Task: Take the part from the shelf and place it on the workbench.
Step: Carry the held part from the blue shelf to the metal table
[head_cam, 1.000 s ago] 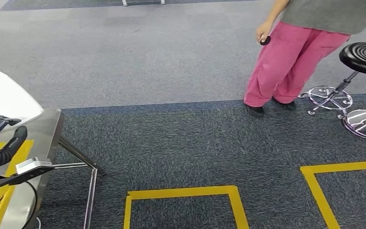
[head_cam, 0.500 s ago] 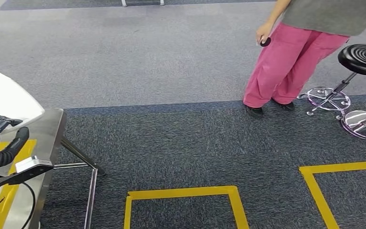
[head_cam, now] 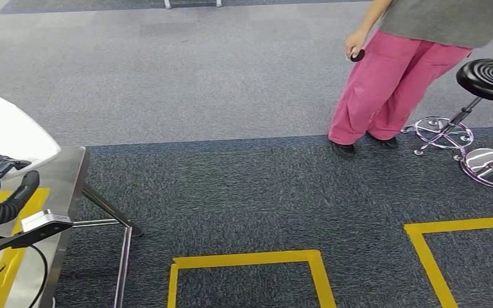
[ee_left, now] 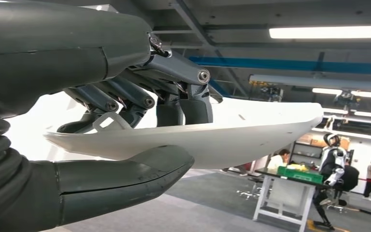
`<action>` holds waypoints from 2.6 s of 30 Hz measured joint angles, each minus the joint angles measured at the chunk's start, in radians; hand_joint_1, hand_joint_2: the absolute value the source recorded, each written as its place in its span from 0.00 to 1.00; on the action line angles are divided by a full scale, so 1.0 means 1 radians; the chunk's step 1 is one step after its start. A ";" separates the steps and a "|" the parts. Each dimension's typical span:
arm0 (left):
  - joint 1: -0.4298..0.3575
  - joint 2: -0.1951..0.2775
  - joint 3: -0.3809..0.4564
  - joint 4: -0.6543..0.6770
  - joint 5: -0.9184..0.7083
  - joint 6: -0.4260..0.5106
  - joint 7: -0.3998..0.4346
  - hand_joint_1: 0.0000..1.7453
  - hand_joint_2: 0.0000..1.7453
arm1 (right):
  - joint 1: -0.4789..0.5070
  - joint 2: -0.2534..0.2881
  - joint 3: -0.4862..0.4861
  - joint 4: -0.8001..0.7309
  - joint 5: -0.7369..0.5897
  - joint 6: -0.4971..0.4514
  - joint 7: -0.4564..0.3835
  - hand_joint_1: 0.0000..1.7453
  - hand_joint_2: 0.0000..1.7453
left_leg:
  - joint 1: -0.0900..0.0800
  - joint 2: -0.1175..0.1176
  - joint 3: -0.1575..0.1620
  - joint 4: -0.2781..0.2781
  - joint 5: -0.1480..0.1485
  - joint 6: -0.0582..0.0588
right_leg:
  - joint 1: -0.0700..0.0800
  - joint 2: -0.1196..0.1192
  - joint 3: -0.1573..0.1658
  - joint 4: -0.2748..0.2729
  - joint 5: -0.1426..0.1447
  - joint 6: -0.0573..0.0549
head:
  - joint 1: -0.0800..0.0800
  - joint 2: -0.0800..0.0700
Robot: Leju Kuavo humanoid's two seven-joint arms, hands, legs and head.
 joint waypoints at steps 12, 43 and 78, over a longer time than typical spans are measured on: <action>-0.003 -0.002 -0.002 -0.006 -0.006 -0.004 0.003 1.00 1.00 | 0.004 0.002 -0.013 0.006 0.001 0.004 0.000 0.00 0.00 | 0.021 -0.017 0.032 -0.009 -0.016 -0.016 | -0.015 0.036 -0.060 0.040 -0.004 0.024 | 0.011 0.000; 0.011 -0.024 0.007 -0.026 0.188 -0.066 -0.007 1.00 1.00 | 0.018 0.010 -0.038 0.013 0.023 0.002 0.011 0.00 0.00 | -0.002 -0.022 0.014 0.007 -0.010 0.014 | 0.000 0.032 -0.073 0.063 -0.019 0.013 | 0.022 0.000; 0.014 -0.044 0.076 -0.036 0.221 -0.077 -0.004 1.00 1.00 | 0.023 0.008 -0.055 -0.001 0.082 -0.026 0.037 0.00 0.00 | -0.004 -0.023 0.026 -0.009 -0.010 0.014 | -0.001 0.033 -0.054 0.028 0.005 -0.002 | 0.021 0.000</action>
